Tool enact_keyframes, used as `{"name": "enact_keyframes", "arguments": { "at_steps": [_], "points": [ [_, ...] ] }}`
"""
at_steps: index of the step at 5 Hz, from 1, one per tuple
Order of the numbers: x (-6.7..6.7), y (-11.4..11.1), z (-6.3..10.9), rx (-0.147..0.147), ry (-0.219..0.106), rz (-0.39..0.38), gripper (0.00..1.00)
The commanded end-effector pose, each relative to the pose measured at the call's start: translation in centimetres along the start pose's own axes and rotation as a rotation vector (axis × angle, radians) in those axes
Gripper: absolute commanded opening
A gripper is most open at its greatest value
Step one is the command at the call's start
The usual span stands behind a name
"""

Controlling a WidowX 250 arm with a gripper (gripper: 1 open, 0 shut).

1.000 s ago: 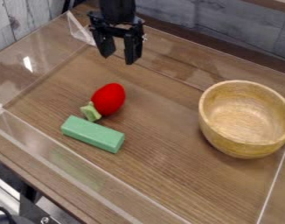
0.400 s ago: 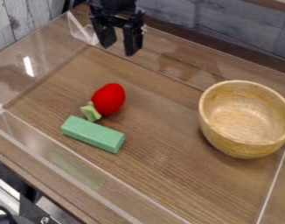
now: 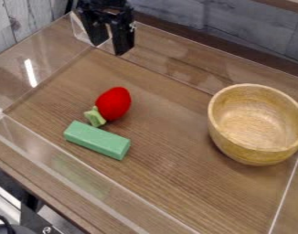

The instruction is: Move the red fruit to the left

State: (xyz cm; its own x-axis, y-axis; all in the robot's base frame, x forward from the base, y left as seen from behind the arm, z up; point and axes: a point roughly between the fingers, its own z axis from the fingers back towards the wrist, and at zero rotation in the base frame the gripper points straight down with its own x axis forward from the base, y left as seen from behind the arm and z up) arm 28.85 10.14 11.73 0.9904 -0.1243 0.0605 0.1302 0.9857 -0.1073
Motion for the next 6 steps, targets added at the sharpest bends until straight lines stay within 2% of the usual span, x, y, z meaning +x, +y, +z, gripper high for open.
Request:
{"name": "enact_keyframes", "arguments": {
  "at_steps": [1, 3, 5, 6],
  "points": [
    [0.1, -0.3, 1.3, 0.035, -0.045, -0.014, 1.00],
    [0.2, -1.5, 2.8, 0.042, -0.045, -0.008, 1.00],
    [0.2, -1.1, 2.9, 0.053, -0.039, 0.008, 1.00],
    [0.6, -0.9, 2.3, 0.058, -0.036, 0.001, 1.00]
  ]
}}
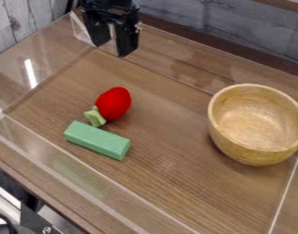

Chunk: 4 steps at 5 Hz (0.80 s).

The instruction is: Move the red fruit to the left

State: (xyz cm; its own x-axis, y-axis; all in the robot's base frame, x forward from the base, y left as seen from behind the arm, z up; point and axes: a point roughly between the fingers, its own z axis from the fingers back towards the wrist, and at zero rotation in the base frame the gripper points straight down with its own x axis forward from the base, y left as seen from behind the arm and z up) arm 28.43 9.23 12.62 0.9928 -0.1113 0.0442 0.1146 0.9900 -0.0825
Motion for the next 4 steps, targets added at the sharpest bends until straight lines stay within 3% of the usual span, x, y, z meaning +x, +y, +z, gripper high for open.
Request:
{"name": "enact_keyframes", "arguments": {
  "at_steps": [1, 2, 4],
  "points": [
    [0.3, -0.7, 1.1, 0.029, -0.045, 0.028, 1.00],
    [0.0, -2.0, 0.7, 0.026, -0.041, 0.065, 1.00],
    [1.4, -3.3, -1.4, 0.012, -0.029, -0.016, 1.00]
  ]
}}
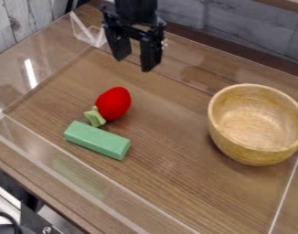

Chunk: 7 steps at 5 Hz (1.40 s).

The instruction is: Move the red fruit to the left

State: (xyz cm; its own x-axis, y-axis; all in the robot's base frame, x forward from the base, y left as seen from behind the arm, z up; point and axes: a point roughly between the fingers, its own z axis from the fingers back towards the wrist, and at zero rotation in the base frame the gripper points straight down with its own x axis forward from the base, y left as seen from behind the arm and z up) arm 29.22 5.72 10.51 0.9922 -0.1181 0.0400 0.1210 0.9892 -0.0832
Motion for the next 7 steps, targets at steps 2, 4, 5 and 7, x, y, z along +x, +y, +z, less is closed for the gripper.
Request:
{"name": "enact_keyframes", "arguments": {
  "at_steps": [2, 4, 5, 7],
  "points": [
    [2.2, -3.2, -0.1, 0.021, -0.054, -0.040, 1.00],
    [5.2, -5.6, -1.6, 0.031, -0.091, -0.021, 1.00],
    [5.8, -5.4, -1.9, 0.035, -0.111, 0.000, 1.00],
    [6.1, -4.6, -1.3, 0.042, -0.137, 0.005, 1.00]
  ]
}}
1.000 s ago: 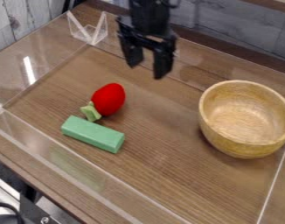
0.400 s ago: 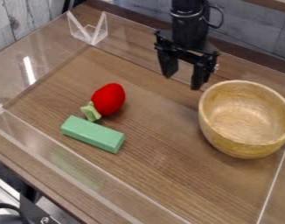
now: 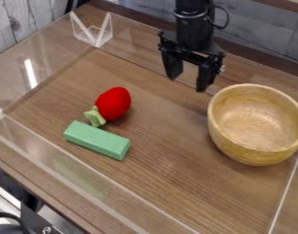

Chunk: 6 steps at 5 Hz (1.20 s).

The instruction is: Move the red fruit to the left

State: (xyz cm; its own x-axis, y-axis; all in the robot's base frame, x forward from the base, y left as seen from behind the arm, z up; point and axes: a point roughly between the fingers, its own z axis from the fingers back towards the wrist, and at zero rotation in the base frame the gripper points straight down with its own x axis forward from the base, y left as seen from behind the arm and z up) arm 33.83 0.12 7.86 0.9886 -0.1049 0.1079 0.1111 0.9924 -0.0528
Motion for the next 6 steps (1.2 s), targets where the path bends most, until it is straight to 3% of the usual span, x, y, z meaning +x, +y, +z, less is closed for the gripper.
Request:
{"name": "enact_keyframes", "arguments": {
  "at_steps": [1, 3, 5, 6],
  "points": [
    [1.5, 0.1, 2.3, 0.012, -0.081, -0.017, 1.00],
    [2.0, -0.7, 0.7, 0.025, -0.096, 0.029, 1.00],
    [1.5, -2.0, 1.3, 0.039, -0.104, 0.107, 1.00],
    [1.5, -1.9, 1.5, 0.027, -0.107, 0.051, 1.00]
  ]
}}
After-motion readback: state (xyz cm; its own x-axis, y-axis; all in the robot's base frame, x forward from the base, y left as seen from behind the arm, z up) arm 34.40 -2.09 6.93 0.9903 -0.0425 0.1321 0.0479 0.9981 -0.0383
